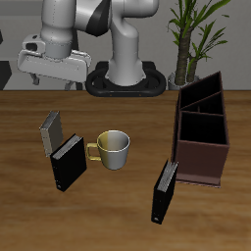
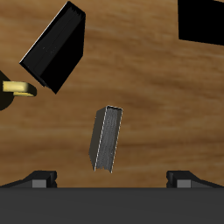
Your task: Place the yellow book into the left desk caddy's right compartment
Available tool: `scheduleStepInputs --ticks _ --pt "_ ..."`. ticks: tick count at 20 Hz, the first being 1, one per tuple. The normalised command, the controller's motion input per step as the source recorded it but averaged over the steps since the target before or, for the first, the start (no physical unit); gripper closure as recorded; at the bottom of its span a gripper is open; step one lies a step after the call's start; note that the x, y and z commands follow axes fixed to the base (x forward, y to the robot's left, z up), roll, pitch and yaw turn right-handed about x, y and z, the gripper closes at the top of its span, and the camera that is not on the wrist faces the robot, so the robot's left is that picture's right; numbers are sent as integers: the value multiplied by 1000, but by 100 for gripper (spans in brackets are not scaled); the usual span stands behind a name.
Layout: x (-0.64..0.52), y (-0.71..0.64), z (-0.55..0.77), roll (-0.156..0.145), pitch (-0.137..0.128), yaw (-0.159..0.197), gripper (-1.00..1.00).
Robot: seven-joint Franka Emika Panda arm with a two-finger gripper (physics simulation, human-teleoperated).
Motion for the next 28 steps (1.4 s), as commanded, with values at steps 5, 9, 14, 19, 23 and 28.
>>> scheduleStepInputs --ticks 5,9,14,19,23,28 --pt "56 -20 -213 -14 0 -8 -100" --pt "61 -2 -298 -12 6 -29 -100" --pt "51 -89 -372 -6 27 -13 -100" --pt "42 -45 -320 -9 30 -13 -100" --pt "33 -50 -303 -12 25 3 -100" --pt "44 -37 -217 -8 17 -20 -100"
